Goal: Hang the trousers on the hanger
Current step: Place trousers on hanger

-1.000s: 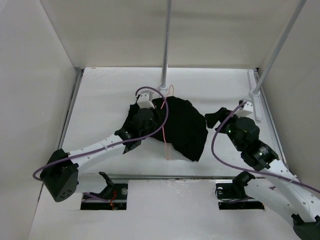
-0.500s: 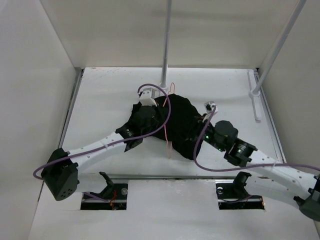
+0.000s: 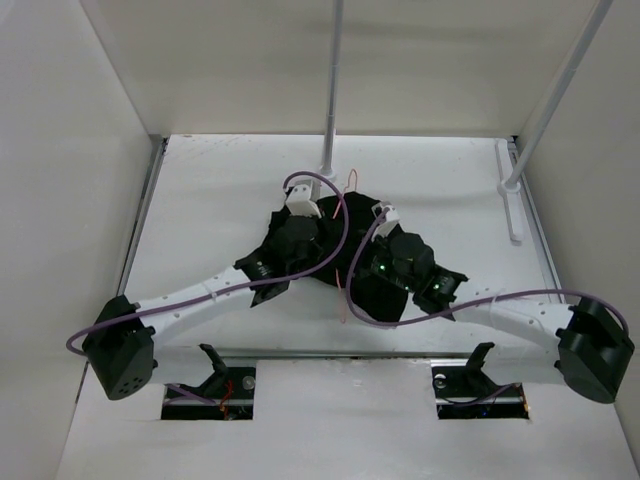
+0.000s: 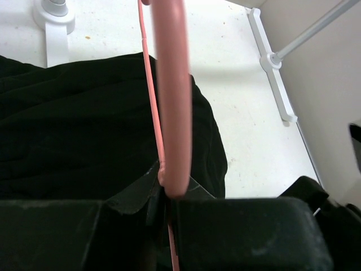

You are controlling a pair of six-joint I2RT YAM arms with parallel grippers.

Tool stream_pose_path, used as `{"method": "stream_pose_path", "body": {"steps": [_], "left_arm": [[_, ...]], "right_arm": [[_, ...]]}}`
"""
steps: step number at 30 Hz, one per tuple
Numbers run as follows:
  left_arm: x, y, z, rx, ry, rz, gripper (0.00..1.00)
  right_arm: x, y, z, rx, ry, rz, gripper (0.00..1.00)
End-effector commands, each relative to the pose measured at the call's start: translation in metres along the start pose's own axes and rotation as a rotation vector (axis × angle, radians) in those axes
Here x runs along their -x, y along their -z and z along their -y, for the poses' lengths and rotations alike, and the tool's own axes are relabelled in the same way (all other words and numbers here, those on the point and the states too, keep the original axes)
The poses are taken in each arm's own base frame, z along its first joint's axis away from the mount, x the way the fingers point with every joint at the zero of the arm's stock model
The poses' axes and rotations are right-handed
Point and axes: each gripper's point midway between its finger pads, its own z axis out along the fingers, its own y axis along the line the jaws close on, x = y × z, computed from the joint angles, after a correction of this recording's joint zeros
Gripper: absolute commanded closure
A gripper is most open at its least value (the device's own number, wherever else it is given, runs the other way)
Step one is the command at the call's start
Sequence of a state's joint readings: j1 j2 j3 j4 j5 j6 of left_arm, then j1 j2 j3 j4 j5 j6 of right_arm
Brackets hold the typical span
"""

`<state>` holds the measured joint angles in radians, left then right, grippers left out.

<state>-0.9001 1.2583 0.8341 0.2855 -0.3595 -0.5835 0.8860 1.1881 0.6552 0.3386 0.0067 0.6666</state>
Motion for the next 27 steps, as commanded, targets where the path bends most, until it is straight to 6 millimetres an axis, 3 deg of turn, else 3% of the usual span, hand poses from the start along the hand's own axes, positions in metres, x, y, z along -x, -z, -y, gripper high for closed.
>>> {"method": "stream_pose_path", "body": {"steps": [1,4,7,12,16,18,22,27], "left_arm": [[0.047,0.013,0.036,-0.095,0.073,0.109,0.97],[0.047,0.014,0.034,-0.093,0.074,0.108,0.97],[0.047,0.015,0.031,-0.088,0.079,0.111,0.96],[0.055,0.016,0.023,-0.069,0.102,0.139,0.80],[0.060,0.018,0.023,-0.072,0.111,0.148,0.75],[0.062,0.019,0.026,-0.085,0.114,0.152,0.64],[0.080,0.031,0.031,-0.128,0.127,0.190,0.30],[0.096,0.048,0.032,-0.172,0.141,0.224,0.15]], "right_arm": [[0.034,-0.009,-0.036,0.119,-0.005,0.100,0.60],[0.035,-0.009,-0.037,0.126,-0.014,0.120,0.80],[0.041,-0.002,-0.042,0.156,-0.042,0.160,0.89],[0.052,0.016,-0.051,0.229,-0.097,0.191,0.94],[0.057,0.021,-0.046,0.240,-0.128,0.199,0.95],[0.059,0.021,-0.042,0.238,-0.136,0.205,0.96],[0.066,0.023,-0.032,0.221,-0.140,0.225,0.96],[0.081,0.025,-0.034,0.230,-0.134,0.251,0.96]]}}
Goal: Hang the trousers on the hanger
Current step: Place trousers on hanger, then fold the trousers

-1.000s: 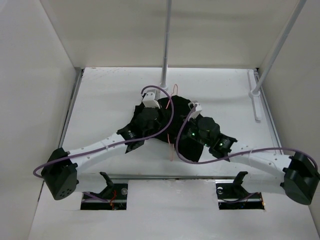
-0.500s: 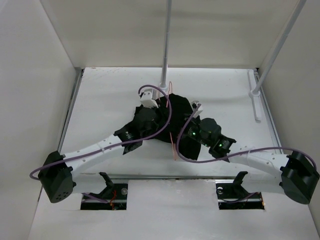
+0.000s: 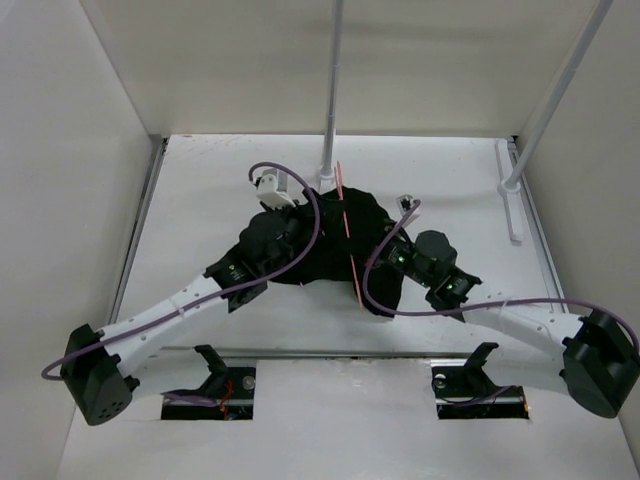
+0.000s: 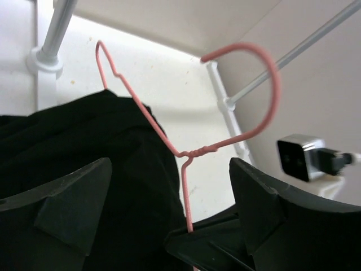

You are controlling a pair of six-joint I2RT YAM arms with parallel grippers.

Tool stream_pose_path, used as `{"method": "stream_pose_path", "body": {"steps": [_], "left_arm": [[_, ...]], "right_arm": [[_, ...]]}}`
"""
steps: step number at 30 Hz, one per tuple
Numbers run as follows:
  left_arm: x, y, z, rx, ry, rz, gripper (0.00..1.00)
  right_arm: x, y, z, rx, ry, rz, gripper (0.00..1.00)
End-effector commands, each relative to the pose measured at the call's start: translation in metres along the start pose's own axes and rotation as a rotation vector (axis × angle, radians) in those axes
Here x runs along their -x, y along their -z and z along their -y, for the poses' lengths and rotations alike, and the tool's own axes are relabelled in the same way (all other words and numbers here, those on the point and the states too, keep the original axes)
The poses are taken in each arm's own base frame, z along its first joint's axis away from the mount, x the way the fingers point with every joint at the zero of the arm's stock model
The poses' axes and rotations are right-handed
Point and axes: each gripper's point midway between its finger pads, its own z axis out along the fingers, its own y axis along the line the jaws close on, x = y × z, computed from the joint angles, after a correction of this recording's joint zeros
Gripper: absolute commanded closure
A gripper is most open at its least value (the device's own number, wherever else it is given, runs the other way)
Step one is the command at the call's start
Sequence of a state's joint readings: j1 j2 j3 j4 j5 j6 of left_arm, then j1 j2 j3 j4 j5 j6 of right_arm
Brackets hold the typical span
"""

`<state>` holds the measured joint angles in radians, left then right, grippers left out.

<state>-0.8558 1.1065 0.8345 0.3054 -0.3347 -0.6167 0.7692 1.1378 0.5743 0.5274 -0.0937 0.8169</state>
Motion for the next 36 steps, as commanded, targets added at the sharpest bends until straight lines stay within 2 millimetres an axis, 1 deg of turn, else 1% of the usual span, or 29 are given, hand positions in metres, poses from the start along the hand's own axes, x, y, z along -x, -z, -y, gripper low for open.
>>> {"method": "stream_pose_path", "body": {"steps": [1,5,6,8,10,12,15,19,24,27,30,32,36], "left_arm": [[0.037,0.015,0.025,-0.102,0.040,0.086,0.14],[0.040,0.026,0.026,-0.128,0.045,0.094,0.10],[0.042,0.030,0.025,-0.132,0.047,0.100,0.00],[0.049,0.040,0.022,-0.139,0.055,0.122,0.00],[0.057,0.051,0.019,-0.147,0.064,0.150,0.00],[0.062,0.060,0.012,-0.139,0.069,0.171,0.00],[0.064,0.068,-0.009,-0.078,0.068,0.196,0.00],[0.051,0.070,-0.036,0.004,0.052,0.184,0.00],[0.030,0.068,-0.056,0.060,0.028,0.138,0.00],[0.010,0.064,-0.062,0.069,0.012,0.085,0.00],[-0.016,0.059,-0.066,0.079,-0.012,0.023,0.00],[-0.030,0.058,-0.066,0.072,-0.021,-0.007,0.00],[-0.053,0.056,-0.065,0.058,-0.040,-0.055,0.00]], "right_arm": [[0.042,0.004,-0.041,0.140,0.020,0.121,0.96],[0.050,0.005,-0.038,0.137,0.024,0.138,0.96],[0.055,0.006,-0.039,0.136,0.027,0.150,0.96],[0.067,0.011,-0.039,0.133,0.035,0.176,0.96],[0.084,0.018,-0.043,0.138,0.044,0.207,0.96],[0.104,0.026,-0.051,0.141,0.055,0.239,0.96],[0.140,0.041,-0.071,0.140,0.087,0.298,0.96],[0.182,0.056,-0.087,0.111,0.121,0.364,0.96],[0.230,0.073,-0.106,0.086,0.170,0.453,0.96],[0.265,0.085,-0.113,0.053,0.213,0.509,0.96],[0.300,0.095,-0.118,0.032,0.247,0.558,0.96],[0.324,0.101,-0.121,0.014,0.264,0.600,0.96],[0.370,0.113,-0.117,-0.029,0.286,0.679,0.96]]}}
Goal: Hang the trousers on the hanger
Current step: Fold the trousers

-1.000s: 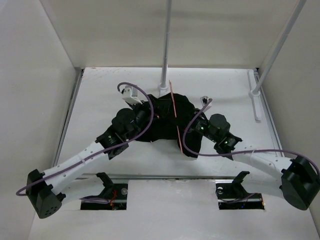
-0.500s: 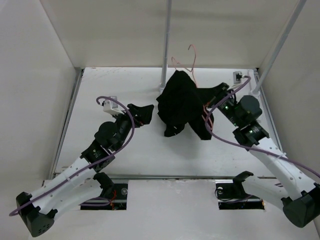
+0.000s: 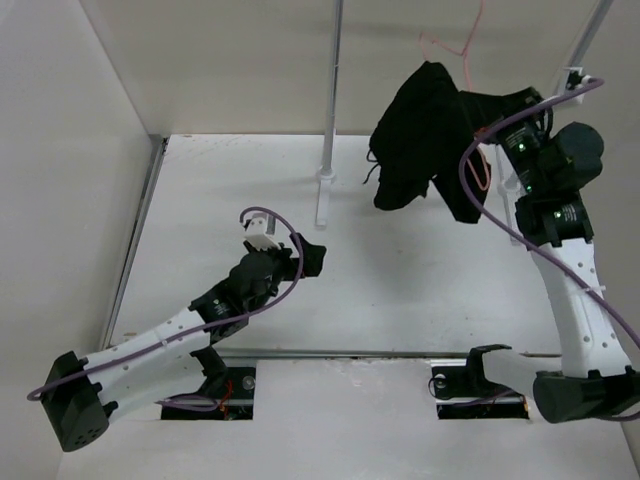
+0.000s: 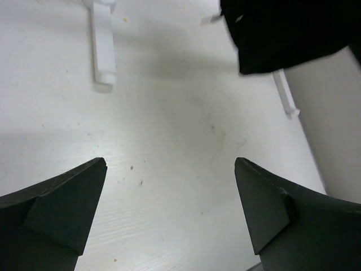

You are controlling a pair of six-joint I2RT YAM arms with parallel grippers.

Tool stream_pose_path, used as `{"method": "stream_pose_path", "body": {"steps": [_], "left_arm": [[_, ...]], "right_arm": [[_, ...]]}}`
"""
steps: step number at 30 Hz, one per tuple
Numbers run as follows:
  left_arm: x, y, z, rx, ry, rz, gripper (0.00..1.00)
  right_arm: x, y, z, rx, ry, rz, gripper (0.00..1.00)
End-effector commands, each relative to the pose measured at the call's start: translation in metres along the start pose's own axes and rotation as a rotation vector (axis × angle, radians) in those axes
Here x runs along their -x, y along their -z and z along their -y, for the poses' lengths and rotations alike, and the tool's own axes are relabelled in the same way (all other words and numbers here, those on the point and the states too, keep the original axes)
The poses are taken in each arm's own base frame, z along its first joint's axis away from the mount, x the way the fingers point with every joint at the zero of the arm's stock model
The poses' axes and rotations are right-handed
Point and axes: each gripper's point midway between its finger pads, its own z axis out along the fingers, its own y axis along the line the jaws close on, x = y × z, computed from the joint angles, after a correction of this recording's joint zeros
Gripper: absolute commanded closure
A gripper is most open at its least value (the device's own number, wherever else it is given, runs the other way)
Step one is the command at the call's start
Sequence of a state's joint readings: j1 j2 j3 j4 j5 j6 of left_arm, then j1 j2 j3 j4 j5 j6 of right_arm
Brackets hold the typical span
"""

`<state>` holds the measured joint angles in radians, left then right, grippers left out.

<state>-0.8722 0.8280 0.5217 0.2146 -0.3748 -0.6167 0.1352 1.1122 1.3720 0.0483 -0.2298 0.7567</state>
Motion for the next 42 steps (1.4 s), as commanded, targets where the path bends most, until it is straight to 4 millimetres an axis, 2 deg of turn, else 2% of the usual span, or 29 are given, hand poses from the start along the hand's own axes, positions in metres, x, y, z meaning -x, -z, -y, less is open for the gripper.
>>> {"method": "stream_pose_path", "body": {"steps": [1,7,13,20,24,29,37,42], "left_arm": [[-0.007,-0.003,0.009,-0.035,0.004,0.005,0.00],[-0.035,-0.009,0.013,-0.046,-0.023,-0.055,0.00],[-0.041,-0.012,0.008,-0.031,-0.032,-0.068,0.00],[-0.047,-0.014,0.004,-0.018,-0.042,-0.084,0.00],[-0.048,-0.015,0.003,-0.015,-0.041,-0.085,0.00],[-0.051,-0.017,0.000,-0.006,-0.043,-0.092,0.00],[-0.050,-0.019,-0.002,0.004,-0.037,-0.089,0.00],[-0.048,-0.020,-0.009,0.022,-0.032,-0.080,0.00]], "right_arm": [[0.061,-0.004,-0.030,0.091,0.055,0.129,0.96],[0.102,-0.020,-0.004,0.041,0.061,0.183,0.96],[0.135,-0.026,0.031,-0.037,0.069,0.226,0.96],[0.160,-0.033,0.043,-0.050,0.072,0.254,0.96],[0.168,-0.041,0.052,-0.062,0.070,0.263,0.96],[0.174,-0.049,0.075,-0.104,0.051,0.265,0.96],[0.172,-0.055,0.113,-0.167,0.033,0.255,0.95],[0.162,-0.051,0.137,-0.214,0.018,0.246,0.94]]}}
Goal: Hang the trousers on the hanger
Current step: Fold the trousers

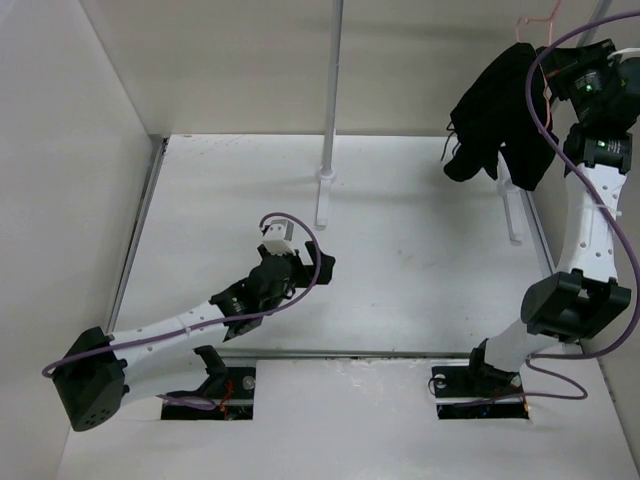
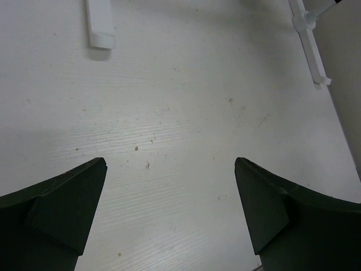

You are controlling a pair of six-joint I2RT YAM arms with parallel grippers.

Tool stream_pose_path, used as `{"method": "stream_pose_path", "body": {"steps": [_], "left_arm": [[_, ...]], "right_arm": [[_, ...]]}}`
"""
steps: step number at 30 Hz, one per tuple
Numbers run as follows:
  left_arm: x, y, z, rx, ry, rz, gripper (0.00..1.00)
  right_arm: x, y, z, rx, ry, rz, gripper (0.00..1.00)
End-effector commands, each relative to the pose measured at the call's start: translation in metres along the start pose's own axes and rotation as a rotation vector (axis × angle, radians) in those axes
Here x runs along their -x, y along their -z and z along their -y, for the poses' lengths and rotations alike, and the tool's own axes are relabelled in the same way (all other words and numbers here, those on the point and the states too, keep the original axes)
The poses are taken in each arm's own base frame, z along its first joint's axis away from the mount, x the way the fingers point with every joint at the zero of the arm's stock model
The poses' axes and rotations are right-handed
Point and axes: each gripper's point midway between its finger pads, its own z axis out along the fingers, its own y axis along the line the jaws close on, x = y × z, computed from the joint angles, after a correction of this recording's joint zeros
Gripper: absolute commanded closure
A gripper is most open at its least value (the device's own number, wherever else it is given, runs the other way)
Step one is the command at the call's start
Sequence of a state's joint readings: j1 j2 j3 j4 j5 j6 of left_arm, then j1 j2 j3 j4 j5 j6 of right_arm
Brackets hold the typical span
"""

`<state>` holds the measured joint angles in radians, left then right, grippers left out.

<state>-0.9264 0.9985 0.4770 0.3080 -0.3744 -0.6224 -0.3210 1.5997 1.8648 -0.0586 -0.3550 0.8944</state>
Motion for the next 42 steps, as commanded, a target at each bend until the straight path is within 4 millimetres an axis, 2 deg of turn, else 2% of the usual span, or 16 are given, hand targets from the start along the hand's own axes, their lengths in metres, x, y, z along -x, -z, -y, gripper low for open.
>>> {"method": "stream_pose_path", "body": {"steps": [1,5,8,13,17,18,22,26,28,30,33,35,38,42], "left_arm": [[0.007,-0.001,-0.002,-0.002,0.026,0.034,0.00],[0.008,-0.001,-0.004,-0.001,0.032,0.038,0.00],[0.009,0.000,-0.005,0.001,0.033,0.041,0.00],[0.010,0.002,-0.007,0.005,0.038,0.045,0.00],[0.011,0.003,-0.009,0.012,0.040,0.051,0.00],[0.012,0.003,-0.010,0.015,0.041,0.053,0.00],[0.012,0.004,-0.020,0.057,0.032,0.051,0.00],[0.011,0.006,-0.034,0.123,0.014,0.053,0.00],[0.012,0.007,-0.039,0.148,0.009,0.056,0.00],[0.010,0.007,-0.040,0.161,-0.001,0.048,0.00],[0.007,0.008,-0.039,0.166,-0.015,0.029,0.00],[0.002,0.010,-0.038,0.161,-0.020,0.019,0.00],[-0.005,0.012,-0.036,0.146,-0.030,0.006,0.00],[-0.015,0.014,-0.032,0.128,-0.052,-0.032,0.00]], "right_arm": [[0.028,0.012,-0.031,0.095,0.049,0.100,0.94],[0.023,0.018,-0.018,0.076,0.045,0.116,0.90],[0.025,0.025,-0.012,0.061,0.044,0.136,0.80],[0.031,0.044,-0.017,0.068,0.059,0.173,0.39],[0.040,0.071,-0.022,0.049,0.068,0.242,0.17],[0.042,0.080,-0.024,0.043,0.069,0.262,0.00],[0.043,0.118,-0.030,0.008,0.090,0.341,0.00],[0.028,0.162,-0.017,-0.051,0.105,0.409,0.00],[0.010,0.181,0.000,-0.096,0.093,0.422,0.00],[-0.011,0.194,0.025,-0.160,0.081,0.422,0.00],[-0.052,0.209,0.080,-0.329,0.110,0.374,0.00],[-0.072,0.219,0.117,-0.475,0.144,0.339,0.00],[-0.084,0.244,0.166,-0.726,0.234,0.332,0.00],[-0.088,0.258,0.191,-0.918,0.373,0.321,0.00]]}}
